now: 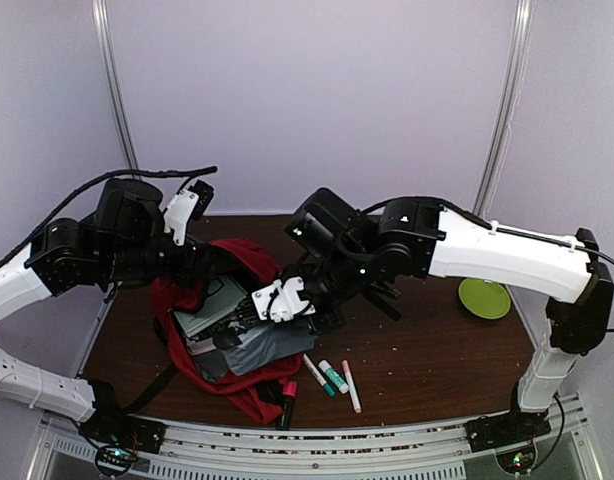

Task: Pack the student bag
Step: Place the pencil case in the largest pocket of the bag.

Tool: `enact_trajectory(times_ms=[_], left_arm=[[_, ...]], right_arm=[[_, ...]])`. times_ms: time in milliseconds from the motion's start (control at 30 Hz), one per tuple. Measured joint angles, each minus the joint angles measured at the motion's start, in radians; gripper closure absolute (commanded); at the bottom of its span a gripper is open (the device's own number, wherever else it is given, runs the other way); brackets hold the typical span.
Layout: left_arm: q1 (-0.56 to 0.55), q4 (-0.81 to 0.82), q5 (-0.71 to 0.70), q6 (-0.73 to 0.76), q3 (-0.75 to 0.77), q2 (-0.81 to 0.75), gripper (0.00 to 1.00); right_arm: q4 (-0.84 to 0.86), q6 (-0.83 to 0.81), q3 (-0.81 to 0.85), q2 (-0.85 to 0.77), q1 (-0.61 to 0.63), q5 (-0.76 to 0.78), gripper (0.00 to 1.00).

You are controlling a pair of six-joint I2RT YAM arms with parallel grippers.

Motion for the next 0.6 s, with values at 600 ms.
enact_trajectory(times_ms=[600], left_arm=[[0.001, -0.097, 0.042, 0.01, 0.067, 0.018, 1.0]], right_arm=[[0.248, -0.185, 0.162, 0.283, 0.033, 0.031, 1.0]])
